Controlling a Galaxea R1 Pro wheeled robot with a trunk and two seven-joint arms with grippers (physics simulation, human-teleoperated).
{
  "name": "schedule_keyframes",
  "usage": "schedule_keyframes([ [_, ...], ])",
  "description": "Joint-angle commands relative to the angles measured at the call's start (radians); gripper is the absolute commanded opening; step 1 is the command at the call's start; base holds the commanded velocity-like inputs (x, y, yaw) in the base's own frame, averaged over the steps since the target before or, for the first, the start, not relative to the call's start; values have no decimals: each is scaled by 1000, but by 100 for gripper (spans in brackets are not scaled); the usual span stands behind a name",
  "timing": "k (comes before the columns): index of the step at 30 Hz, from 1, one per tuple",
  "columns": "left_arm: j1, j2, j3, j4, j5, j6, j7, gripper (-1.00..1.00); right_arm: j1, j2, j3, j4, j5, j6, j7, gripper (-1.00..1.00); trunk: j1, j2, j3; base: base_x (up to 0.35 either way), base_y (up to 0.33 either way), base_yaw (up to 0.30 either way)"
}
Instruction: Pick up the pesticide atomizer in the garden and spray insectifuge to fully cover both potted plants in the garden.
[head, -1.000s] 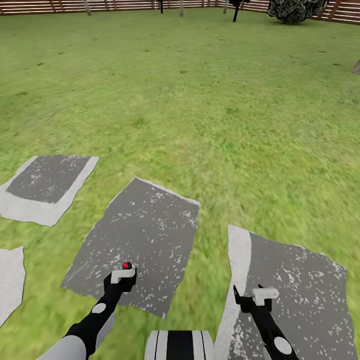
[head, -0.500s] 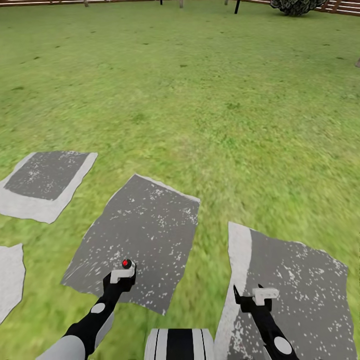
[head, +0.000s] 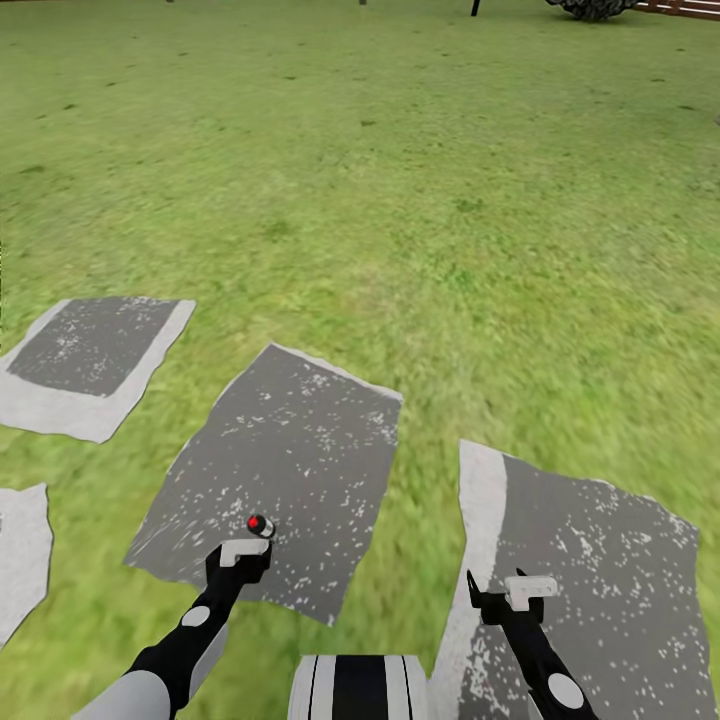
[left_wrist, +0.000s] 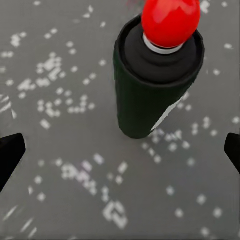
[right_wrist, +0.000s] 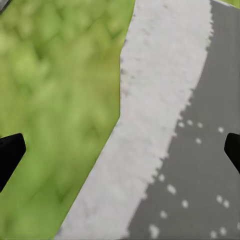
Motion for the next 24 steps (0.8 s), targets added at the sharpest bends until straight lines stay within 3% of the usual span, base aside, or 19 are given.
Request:
schedule_keyframes([
  [1,0,0,1,1,1,-3,1,100,0,0,0,1,1,-3,0,100,0,0,-1,0,188,0],
  [18,0,-2,-1,1,-2,-4,0,100,0,0,0,1,1,-3,0,100,0,0,-1,0,34,-31],
  [24,0,-2,-1,1,-2,-3,0,100,0,0,0,1,1,-3,0,100,0,0,-1,0,0,-138],
])
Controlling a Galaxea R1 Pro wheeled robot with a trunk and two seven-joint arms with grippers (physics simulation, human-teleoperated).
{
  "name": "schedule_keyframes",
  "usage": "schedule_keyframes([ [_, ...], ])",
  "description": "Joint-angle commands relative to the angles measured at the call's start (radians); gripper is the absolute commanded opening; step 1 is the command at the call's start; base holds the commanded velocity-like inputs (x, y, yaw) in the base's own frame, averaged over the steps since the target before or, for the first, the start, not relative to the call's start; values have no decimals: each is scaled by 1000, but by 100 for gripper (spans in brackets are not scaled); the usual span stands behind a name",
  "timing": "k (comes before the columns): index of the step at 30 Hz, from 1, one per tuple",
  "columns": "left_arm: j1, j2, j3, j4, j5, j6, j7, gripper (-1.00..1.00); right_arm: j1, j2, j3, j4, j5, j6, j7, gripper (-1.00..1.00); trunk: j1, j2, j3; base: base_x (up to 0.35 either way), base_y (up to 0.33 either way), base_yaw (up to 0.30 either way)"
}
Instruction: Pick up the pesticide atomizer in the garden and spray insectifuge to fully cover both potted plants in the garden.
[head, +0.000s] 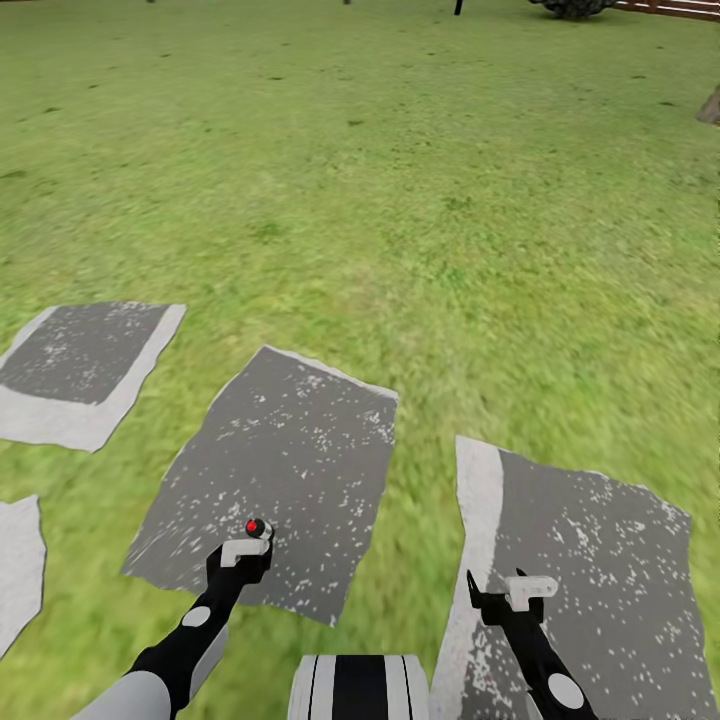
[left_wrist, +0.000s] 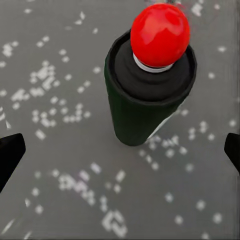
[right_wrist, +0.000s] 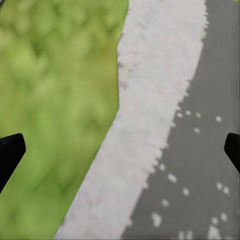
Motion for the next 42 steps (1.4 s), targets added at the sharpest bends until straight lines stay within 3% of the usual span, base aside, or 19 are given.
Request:
schedule_keyframes([
  [1,0,0,0,1,0,-3,1,100,0,0,0,1,1,-3,0,100,0,0,-1,0,0,-37],
  [42,1,1,1,2,-2,-4,1,100,0,0,2,1,1,-3,0,100,0,0,-1,19,1,-32],
])
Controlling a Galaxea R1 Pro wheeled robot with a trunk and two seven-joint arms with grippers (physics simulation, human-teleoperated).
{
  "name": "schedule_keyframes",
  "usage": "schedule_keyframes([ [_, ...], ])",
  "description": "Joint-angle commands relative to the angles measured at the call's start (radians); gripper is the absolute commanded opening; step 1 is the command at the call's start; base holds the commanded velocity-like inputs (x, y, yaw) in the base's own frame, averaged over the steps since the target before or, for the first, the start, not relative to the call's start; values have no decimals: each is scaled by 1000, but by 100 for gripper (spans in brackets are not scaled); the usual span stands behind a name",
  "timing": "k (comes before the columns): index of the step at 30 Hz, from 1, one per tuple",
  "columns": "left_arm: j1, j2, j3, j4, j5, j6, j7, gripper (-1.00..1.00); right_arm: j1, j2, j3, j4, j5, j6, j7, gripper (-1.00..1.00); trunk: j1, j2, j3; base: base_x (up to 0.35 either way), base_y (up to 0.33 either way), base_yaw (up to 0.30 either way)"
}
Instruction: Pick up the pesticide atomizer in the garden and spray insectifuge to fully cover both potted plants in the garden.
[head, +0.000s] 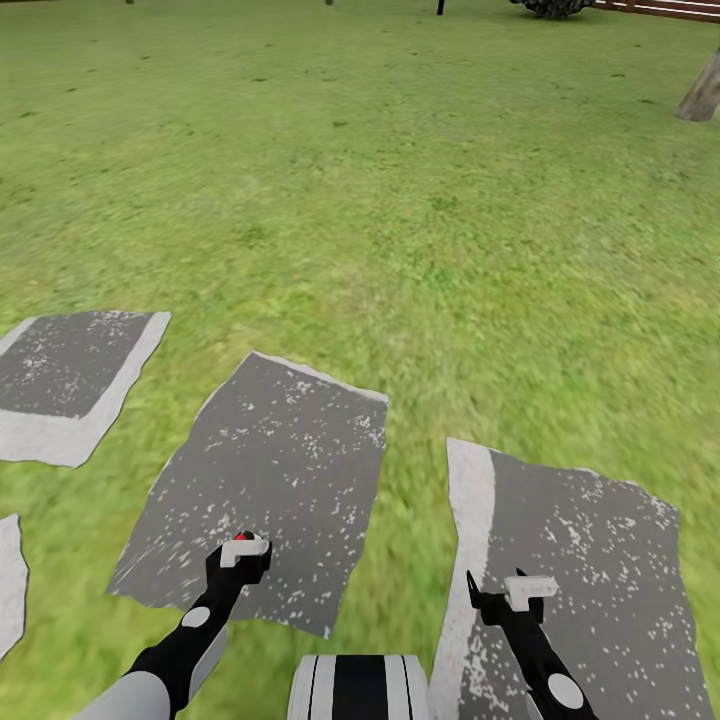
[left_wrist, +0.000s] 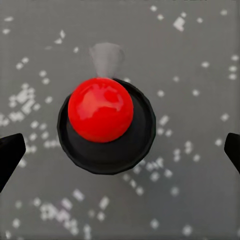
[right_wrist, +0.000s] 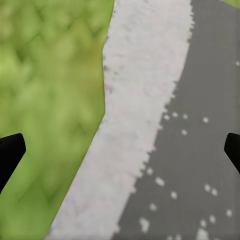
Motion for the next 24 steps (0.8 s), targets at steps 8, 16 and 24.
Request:
schedule_keyframes([
  [8,0,0,1,1,0,-3,1,100,0,0,0,1,1,-3,0,100,0,0,-1,0,1,0],
  [16,0,0,1,0,1,-3,1,100,0,0,0,1,1,-3,0,100,0,0,-1,55,0,0],
  [24,0,0,1,0,-1,-3,1,100,0,0,0,1,1,-3,0,100,0,0,-1,10,0,0],
])
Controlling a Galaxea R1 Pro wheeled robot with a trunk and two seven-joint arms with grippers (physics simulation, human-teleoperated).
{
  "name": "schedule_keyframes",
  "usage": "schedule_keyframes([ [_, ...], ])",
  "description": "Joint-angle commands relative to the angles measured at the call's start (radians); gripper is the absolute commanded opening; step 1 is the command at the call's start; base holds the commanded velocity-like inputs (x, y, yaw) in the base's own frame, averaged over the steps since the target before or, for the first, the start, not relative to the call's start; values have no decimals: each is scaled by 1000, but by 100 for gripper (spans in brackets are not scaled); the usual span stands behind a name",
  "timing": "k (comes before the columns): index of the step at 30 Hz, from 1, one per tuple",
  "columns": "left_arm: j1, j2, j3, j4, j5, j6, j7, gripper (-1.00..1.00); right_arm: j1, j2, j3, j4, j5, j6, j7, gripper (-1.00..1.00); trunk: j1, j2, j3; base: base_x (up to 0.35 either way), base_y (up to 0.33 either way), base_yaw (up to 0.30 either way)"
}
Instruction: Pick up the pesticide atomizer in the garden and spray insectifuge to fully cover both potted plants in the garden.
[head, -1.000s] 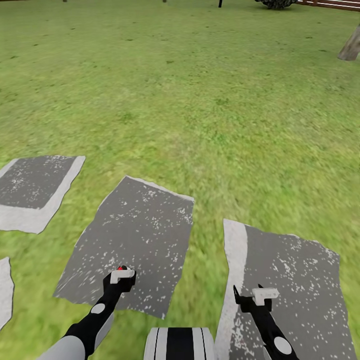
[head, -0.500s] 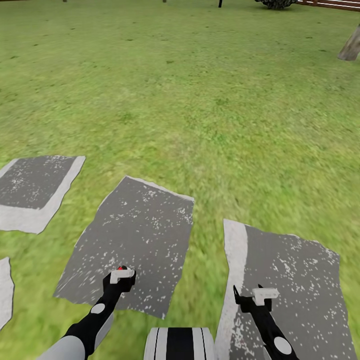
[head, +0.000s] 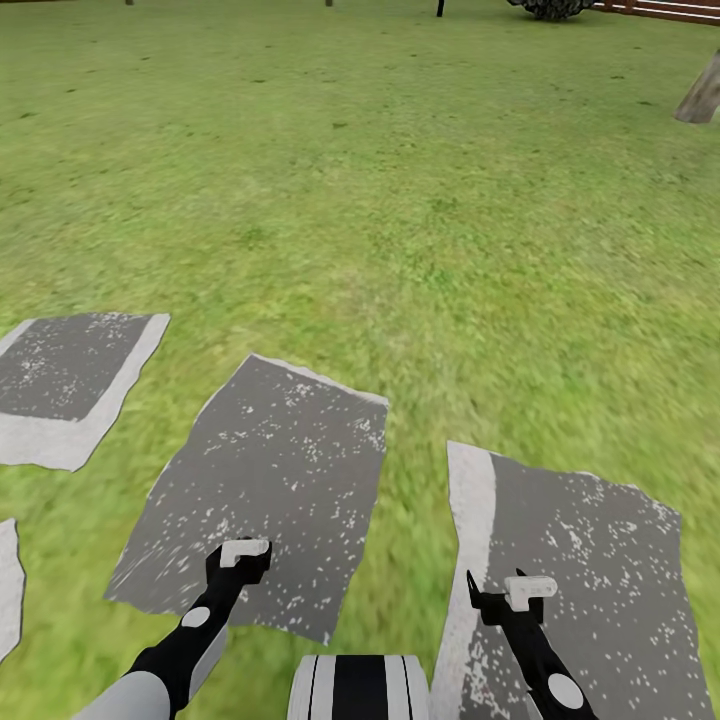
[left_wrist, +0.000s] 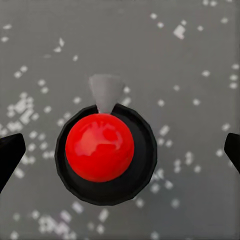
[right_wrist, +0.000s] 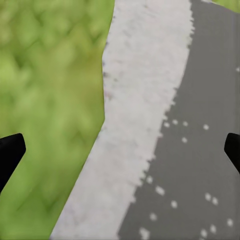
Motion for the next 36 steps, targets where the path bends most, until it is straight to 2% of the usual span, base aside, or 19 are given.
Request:
schedule_keyframes([
  [1,0,0,1,1,0,-3,1,100,0,0,0,1,1,-3,0,100,0,0,-1,0,0,0],
  [11,-1,0,2,1,1,-3,1,100,0,0,-1,1,1,-3,0,100,0,0,-1,0,0,0],
  [12,-1,0,2,0,2,-3,1,-100,0,0,-1,1,1,-3,0,100,0,0,-1,0,0,0],
  [36,0,1,2,-5,7,-5,0,-100,0,0,0,1,1,-3,0,100,0,0,-1,0,0,0],
])
